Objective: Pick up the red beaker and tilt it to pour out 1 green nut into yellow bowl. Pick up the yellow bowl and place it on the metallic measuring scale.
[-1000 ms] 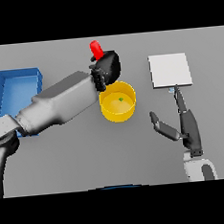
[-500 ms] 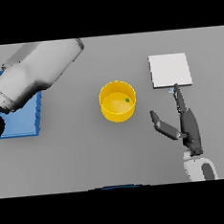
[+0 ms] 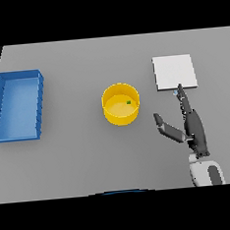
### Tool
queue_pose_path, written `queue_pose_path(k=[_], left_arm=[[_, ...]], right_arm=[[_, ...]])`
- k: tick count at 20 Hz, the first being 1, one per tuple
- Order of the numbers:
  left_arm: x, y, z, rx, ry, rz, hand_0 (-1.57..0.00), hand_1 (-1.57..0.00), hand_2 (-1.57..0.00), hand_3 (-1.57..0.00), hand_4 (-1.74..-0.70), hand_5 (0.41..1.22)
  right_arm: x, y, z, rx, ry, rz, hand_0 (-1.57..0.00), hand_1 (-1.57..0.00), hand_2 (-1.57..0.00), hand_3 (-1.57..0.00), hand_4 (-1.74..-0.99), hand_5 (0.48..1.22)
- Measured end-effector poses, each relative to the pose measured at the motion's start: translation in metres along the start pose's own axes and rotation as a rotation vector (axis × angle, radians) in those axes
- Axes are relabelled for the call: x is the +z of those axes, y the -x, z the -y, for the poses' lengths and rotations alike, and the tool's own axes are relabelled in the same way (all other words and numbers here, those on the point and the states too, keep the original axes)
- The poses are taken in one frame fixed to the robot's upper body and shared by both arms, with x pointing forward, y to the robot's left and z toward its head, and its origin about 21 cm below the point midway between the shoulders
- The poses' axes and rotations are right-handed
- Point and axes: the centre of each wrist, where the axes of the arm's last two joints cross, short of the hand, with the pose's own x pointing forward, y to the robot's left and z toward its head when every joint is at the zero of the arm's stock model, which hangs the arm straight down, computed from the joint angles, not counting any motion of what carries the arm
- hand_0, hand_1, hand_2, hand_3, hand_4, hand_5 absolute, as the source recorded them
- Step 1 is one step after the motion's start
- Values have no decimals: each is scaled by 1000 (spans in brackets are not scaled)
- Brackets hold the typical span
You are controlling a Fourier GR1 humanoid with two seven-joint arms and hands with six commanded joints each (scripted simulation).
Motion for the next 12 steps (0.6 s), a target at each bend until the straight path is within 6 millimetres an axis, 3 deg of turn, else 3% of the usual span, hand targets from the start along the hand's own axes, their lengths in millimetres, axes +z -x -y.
queue_pose_path(k=[6,10,12], left_arm=[[28,80,55,407,-91,-271,-1571,-1571,-1569,-1446,-1740,1221],[61,102,103,578,-110,-430,-1571,-1571,-1570,-1457,-1741,1221],[78,96,125,634,-99,-489,-1571,-1571,-1571,-1450,-1741,1221]], right_arm=[[0,2,6,18,-19,13,1,1,1,1,-1212,604],[-3,0,5,57,-39,0,1,1,1,1,-1212,641],[-3,3,6,64,-49,-20,1,1,1,1,-1206,653]])
